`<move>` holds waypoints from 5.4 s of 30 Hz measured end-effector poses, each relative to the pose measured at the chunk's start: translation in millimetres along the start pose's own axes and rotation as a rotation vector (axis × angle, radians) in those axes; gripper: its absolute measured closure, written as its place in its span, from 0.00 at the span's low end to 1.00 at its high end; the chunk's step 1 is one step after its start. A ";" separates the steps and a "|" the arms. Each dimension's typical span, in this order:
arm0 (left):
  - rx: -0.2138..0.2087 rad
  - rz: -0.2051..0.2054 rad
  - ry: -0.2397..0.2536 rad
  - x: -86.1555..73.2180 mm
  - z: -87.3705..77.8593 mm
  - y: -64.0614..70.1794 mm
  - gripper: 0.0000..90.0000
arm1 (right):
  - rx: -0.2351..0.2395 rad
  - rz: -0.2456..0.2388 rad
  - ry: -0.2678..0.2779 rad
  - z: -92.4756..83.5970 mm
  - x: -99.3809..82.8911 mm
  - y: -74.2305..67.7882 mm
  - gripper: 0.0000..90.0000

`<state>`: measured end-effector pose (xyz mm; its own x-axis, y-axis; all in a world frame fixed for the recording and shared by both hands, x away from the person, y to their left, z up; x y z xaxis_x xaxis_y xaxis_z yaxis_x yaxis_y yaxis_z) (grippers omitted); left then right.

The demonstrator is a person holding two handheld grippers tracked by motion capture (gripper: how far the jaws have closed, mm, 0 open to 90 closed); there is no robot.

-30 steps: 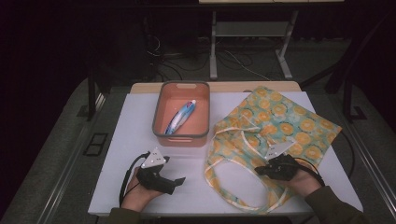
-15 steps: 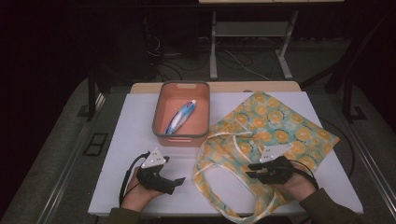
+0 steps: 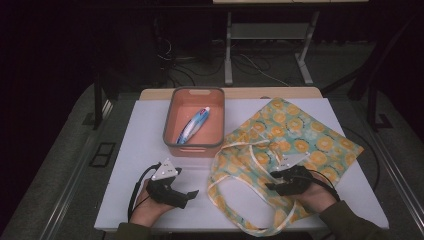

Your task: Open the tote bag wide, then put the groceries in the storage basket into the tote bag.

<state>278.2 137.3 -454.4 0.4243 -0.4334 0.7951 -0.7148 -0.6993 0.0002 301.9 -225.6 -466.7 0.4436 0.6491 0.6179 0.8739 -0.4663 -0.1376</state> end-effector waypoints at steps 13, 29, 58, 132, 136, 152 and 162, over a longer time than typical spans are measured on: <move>0.000 0.001 -0.003 0.0 0.5 0.2 0.03 | 0.018 0.056 0.045 -0.8 0.9 12.1 0.99; -0.001 0.002 -0.004 -0.4 1.3 -0.1 0.03 | -0.065 0.111 0.225 -43.0 21.5 46.7 0.99; -0.004 0.007 0.000 0.1 0.1 -0.5 0.03 | -0.170 0.202 0.407 -87.8 25.5 89.1 0.99; 0.288 -0.048 -0.395 131.4 146.8 -127.0 0.44 | -0.128 0.176 0.419 -87.3 24.1 83.8 0.99; 0.249 -0.031 -0.394 131.0 147.1 -122.6 0.53 | -0.128 0.176 0.419 -87.9 23.9 83.6 0.99; 0.135 -0.061 -0.400 131.8 146.5 -116.9 0.80 | -0.132 0.177 0.419 -88.4 23.4 83.4 0.99; 0.134 -0.131 -0.257 155.7 116.5 -125.7 0.83 | -0.132 0.180 0.419 -88.1 23.1 84.1 0.99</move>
<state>498.9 91.5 -401.3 0.6469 -0.4521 0.6141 -0.5721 -0.8202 -0.0012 368.1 -302.8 -395.7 0.4432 0.2651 0.8563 0.7460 -0.6387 -0.1884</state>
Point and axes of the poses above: each handheld gripper's, and its own axes: z roughly forward along the jaws, x roughly out of its top, y roughly to its right, the point moved 3 cm from there along z, roughly forward along the jaws, and after that the axes turned 9 degrees about x, right-handed, at the moved point
